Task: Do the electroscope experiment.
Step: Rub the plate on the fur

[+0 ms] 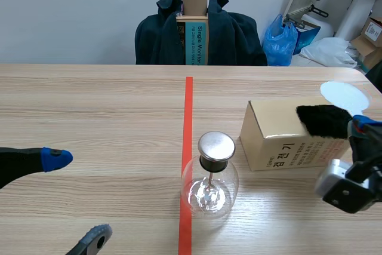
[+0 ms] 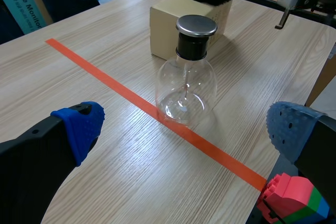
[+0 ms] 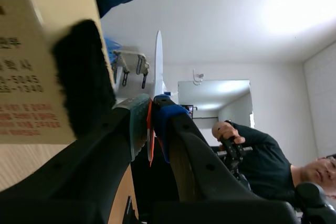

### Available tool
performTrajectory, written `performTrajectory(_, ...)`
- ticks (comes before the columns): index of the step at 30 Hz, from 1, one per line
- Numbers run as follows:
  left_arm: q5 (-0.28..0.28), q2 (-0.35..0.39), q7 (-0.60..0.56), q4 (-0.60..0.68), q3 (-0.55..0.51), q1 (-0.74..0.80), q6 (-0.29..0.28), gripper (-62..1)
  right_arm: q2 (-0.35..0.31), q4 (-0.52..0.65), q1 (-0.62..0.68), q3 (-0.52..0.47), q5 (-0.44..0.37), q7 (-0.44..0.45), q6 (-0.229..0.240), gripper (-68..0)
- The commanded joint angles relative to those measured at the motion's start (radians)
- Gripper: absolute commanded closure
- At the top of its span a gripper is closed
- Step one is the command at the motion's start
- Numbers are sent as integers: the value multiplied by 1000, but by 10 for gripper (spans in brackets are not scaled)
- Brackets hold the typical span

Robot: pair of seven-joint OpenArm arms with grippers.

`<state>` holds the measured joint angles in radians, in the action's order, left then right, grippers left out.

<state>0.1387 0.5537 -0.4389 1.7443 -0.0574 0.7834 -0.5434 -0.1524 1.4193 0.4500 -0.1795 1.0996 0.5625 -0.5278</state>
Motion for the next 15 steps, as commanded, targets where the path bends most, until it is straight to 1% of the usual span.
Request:
performTrajectory(1,13,-5,-15,5,5,-5,3,-623,-13,-10,-30,3,8,-3,-27,-8)
performTrajectory(7,13,-5,-15,5,5,-5,6,-623,-14,-111,-80,17,81,-26,-30,-8)
performTrajectory(11,13,-5,-15,5,5,-5,6,-623,-28,-147,-87,17,103,-35,-30,-8)
performTrajectory(15,13,-5,-15,5,5,-5,6,-623,-51,-154,-87,17,106,-48,-29,-8)
